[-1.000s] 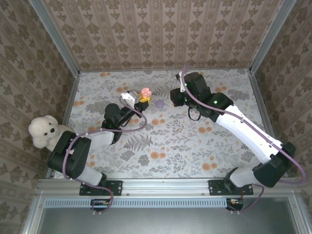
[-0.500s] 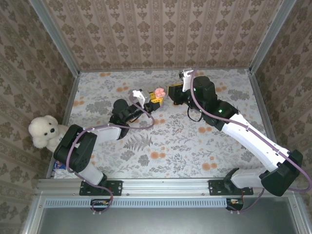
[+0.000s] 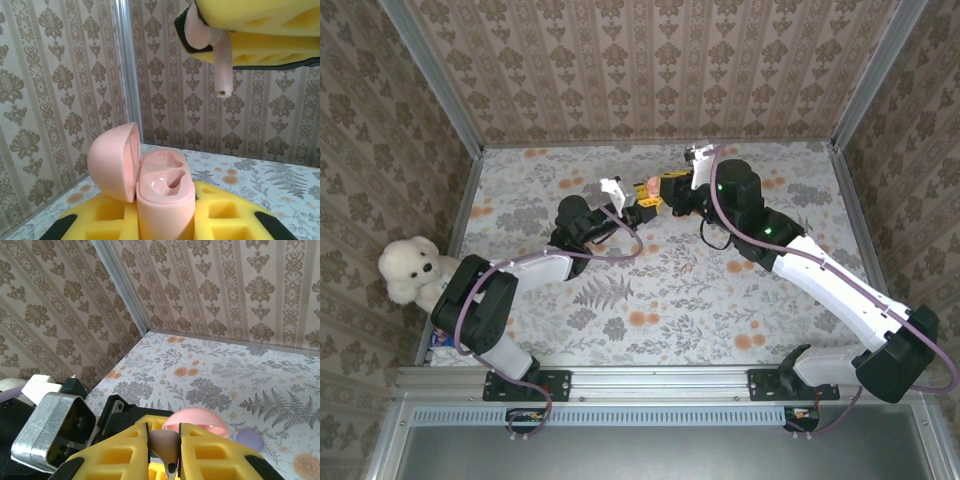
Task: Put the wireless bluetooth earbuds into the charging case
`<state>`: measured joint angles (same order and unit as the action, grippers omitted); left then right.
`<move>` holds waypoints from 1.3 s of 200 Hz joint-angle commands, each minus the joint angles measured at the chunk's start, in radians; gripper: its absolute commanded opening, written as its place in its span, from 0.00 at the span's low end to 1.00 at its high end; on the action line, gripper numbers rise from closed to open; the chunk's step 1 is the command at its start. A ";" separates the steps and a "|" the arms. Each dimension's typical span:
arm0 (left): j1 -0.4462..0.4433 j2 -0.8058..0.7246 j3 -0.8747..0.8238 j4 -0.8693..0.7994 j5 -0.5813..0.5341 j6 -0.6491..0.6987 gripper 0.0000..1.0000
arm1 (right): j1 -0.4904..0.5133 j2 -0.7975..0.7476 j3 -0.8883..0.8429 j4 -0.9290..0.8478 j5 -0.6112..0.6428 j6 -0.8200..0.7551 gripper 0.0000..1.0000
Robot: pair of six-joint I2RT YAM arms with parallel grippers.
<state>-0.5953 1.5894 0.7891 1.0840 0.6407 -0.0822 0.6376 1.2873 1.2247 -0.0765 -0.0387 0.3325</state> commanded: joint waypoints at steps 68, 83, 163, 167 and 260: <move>-0.008 -0.024 0.034 -0.037 0.053 0.009 0.00 | 0.003 -0.012 -0.050 0.084 -0.021 -0.056 0.19; -0.009 -0.027 0.035 -0.039 0.056 0.009 0.00 | 0.004 -0.004 -0.049 0.086 -0.023 -0.056 0.19; -0.019 -0.047 0.044 -0.048 0.071 0.010 0.00 | 0.004 0.030 -0.051 0.086 -0.012 -0.067 0.18; -0.020 -0.048 0.045 -0.051 0.074 0.010 0.00 | 0.003 0.032 -0.053 0.086 -0.012 -0.067 0.18; -0.028 -0.075 0.050 -0.074 0.067 0.029 0.00 | -0.002 0.040 -0.074 0.086 0.000 -0.066 0.18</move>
<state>-0.6147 1.5509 0.8047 1.0004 0.6884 -0.0814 0.6376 1.3197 1.1709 -0.0025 -0.0383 0.2825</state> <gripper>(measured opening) 0.212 0.183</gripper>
